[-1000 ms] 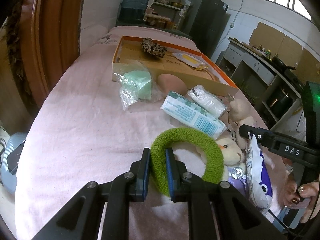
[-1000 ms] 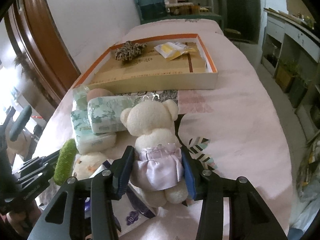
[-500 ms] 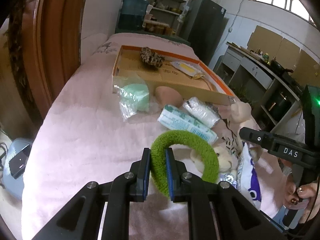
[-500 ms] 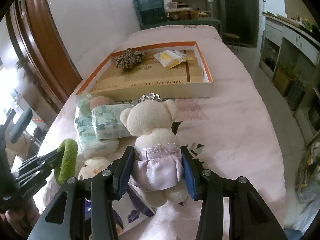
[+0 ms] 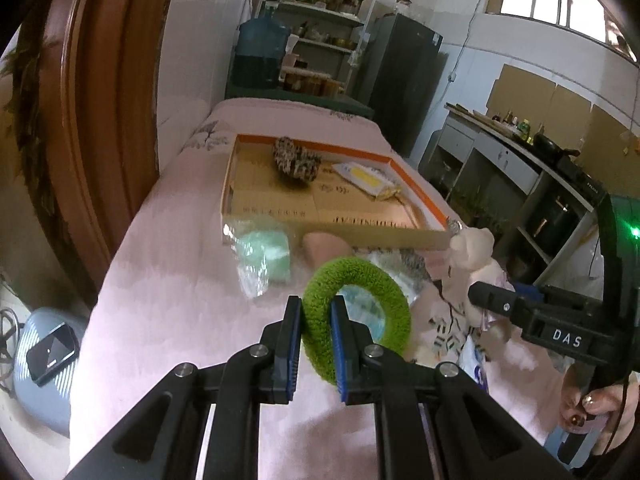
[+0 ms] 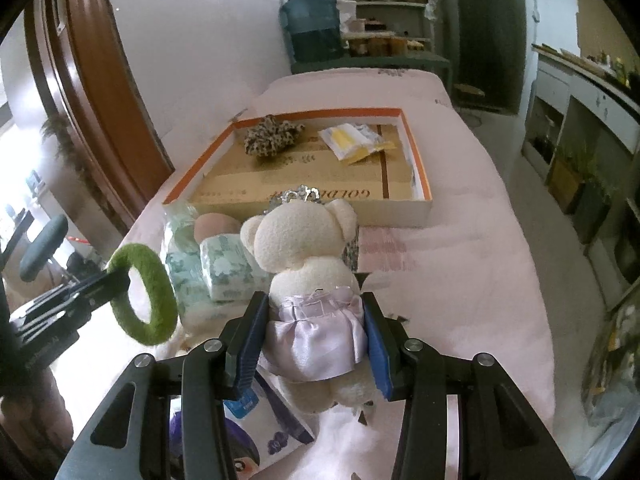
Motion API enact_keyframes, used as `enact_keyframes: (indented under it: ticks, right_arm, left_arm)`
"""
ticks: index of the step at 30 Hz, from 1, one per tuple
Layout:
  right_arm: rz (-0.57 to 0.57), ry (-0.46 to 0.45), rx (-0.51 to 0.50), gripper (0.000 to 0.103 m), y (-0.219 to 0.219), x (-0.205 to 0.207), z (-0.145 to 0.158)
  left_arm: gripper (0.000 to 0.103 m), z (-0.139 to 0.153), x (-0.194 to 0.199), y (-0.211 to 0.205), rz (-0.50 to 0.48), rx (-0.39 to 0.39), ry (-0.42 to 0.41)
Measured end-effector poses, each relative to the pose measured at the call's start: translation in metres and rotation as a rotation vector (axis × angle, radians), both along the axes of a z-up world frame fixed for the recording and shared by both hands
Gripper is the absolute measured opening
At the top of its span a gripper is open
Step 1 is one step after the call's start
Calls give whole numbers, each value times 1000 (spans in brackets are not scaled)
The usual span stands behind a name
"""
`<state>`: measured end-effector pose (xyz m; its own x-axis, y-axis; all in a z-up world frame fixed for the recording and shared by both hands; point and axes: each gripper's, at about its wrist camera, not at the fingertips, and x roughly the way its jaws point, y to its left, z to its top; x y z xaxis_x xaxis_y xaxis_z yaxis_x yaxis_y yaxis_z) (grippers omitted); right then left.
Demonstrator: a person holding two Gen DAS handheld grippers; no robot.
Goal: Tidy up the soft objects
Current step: 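Lift the ring and teddy bear and carry both over the box lid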
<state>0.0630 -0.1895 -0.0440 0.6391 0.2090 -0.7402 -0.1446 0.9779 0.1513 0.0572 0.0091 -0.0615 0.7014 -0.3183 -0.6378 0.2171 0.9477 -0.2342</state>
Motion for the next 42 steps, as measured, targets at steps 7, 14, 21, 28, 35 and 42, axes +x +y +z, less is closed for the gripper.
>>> enact_keyframes:
  ticks: [7,14,21,28,35,42]
  right_arm:
    - [15,-42,-23,47,3,6,17]
    - [17,-78,-31,47,4,15,33]
    - [17,-108,-36,47,6,27,44]
    - [6,-123,-30,47,4,46,51]
    - [6,-121,-30,47,1,64,52]
    - [12,-112,-35,47,1,86,48]
  left_arm:
    - [15,13,8,-3,-12,-2,-37]
    - [15,29,19,-4,-9,-7,-82]
    - [15,42,36,-10,-16,2,-118]
    - [15,49,58,-15,-29,-3,-127]
    - [15,52,78,-15,-22,-8,-128]
    - [15,55,101,-14,-5,-10,-130]
